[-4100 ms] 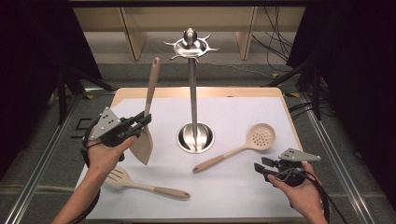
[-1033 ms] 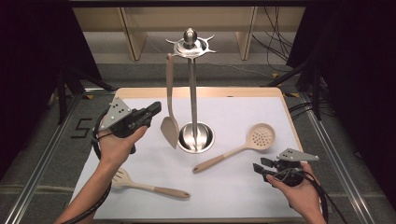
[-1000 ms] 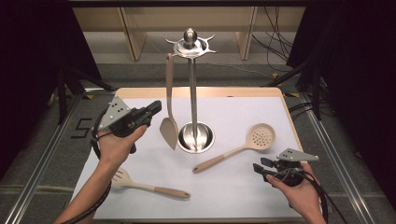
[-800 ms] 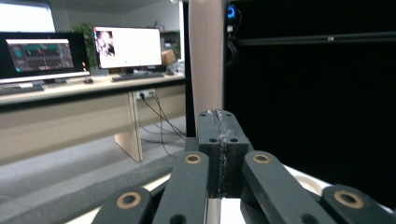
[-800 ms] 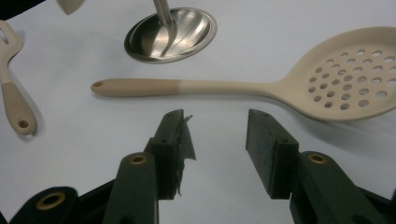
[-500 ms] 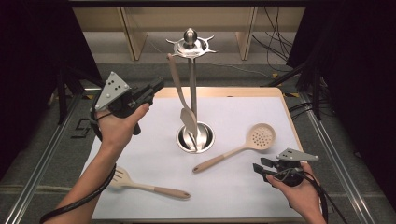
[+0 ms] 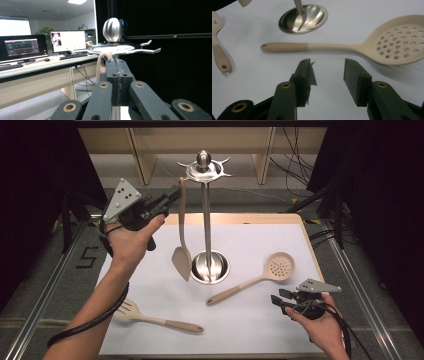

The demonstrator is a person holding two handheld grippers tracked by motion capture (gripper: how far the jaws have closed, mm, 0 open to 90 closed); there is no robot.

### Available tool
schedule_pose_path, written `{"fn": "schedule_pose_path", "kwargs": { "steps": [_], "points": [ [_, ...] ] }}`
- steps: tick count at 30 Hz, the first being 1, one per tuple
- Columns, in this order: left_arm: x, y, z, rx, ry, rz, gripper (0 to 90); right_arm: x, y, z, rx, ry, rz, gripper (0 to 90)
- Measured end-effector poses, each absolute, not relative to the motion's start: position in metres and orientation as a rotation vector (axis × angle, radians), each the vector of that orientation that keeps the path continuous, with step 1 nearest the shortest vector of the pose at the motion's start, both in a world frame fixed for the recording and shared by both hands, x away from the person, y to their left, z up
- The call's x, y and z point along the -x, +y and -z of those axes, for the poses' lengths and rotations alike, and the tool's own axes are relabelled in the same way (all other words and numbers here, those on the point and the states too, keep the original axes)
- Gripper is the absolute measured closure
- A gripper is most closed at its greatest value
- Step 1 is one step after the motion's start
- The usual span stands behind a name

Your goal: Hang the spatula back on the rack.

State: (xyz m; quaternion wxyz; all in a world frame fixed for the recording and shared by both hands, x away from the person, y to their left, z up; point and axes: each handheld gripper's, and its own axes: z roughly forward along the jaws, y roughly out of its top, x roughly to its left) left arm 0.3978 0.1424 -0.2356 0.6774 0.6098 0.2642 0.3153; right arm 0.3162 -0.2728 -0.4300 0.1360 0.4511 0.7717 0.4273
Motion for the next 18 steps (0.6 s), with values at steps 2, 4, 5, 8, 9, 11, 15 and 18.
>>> {"fn": "schedule_pose_path", "kwargs": {
  "steps": [2, 4, 5, 8, 9, 11, 15, 18],
  "points": [
    [-0.399, 0.141, 0.233, -1.372, 0.590, -0.711, 89.4, -0.316, -0.273, 0.430, -1.307, 2.235, -1.236, 57.9],
    [-0.401, 0.140, 0.232, -1.374, 0.593, -0.717, 89.5, -0.316, -0.273, 0.430, -1.307, 2.237, -1.230, 57.8],
    [-0.402, 0.140, 0.231, -1.374, 0.593, -0.714, 89.5, -0.316, -0.273, 0.430, -1.305, 2.236, -1.236, 57.8],
    [-0.403, 0.139, 0.231, -1.362, 0.611, -0.700, 89.5, -0.316, -0.273, 0.430, -1.305, 2.236, -1.238, 57.9],
    [-0.403, 0.139, 0.231, -1.360, 0.611, -0.700, 89.5, -0.316, -0.273, 0.430, -1.305, 2.236, -1.239, 57.9],
    [-0.404, 0.139, 0.231, -1.361, 0.611, -0.704, 89.5, -0.317, -0.273, 0.430, -1.308, 2.236, -1.238, 57.9],
    [-0.408, 0.143, 0.231, -1.366, 0.607, -0.733, 89.5, -0.316, -0.273, 0.430, -1.304, 2.236, -1.239, 57.9],
    [-0.411, 0.145, 0.230, -1.365, 0.617, -0.743, 89.5, -0.316, -0.273, 0.430, -1.306, 2.236, -1.237, 57.9]
  ]
}}
